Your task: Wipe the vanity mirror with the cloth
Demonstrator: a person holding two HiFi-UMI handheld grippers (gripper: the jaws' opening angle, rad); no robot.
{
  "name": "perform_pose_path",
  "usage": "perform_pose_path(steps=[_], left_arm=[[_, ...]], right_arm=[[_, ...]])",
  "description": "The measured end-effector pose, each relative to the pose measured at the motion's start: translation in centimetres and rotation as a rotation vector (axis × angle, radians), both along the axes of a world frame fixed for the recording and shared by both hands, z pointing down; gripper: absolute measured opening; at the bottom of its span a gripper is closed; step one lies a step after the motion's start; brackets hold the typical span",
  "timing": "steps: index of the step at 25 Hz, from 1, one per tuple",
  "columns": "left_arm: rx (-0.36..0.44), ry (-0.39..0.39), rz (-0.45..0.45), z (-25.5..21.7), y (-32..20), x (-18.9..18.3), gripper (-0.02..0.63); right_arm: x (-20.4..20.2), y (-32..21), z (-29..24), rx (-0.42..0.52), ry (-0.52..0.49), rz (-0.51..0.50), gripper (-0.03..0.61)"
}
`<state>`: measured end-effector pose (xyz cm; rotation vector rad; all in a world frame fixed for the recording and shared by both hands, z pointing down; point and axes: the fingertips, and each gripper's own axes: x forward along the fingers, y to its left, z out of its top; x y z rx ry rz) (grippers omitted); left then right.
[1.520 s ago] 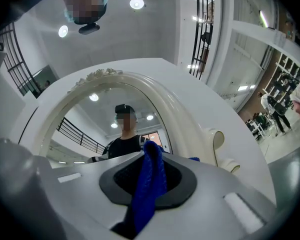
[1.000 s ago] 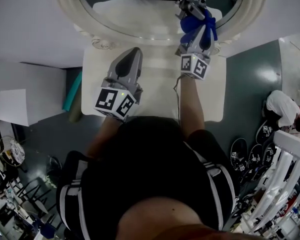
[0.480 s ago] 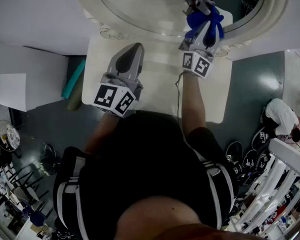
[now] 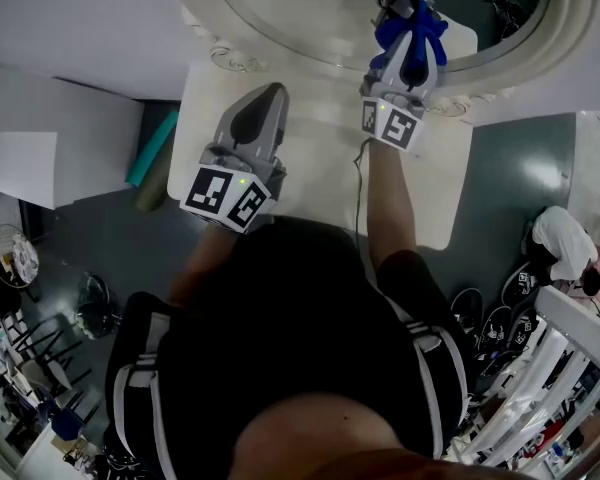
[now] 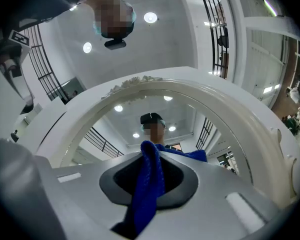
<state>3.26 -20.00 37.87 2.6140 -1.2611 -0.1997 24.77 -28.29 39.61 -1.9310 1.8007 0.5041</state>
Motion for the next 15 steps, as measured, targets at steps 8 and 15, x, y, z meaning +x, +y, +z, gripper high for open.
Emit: perform_pose_path(steps=[8,15], left_arm=[[0.02,0.011,-0.032,-0.9,0.3,-2.0,0.009],[0.025,0.025,-0.048,-1.2,0.7,-3.5,0.009]], right_arm=[[-2.5,-0.7,-0.5,0.003,0.025,-0.03,0.037],[-5.0,-1.4,-0.9,-0.002,0.089,-0.055,0.037]])
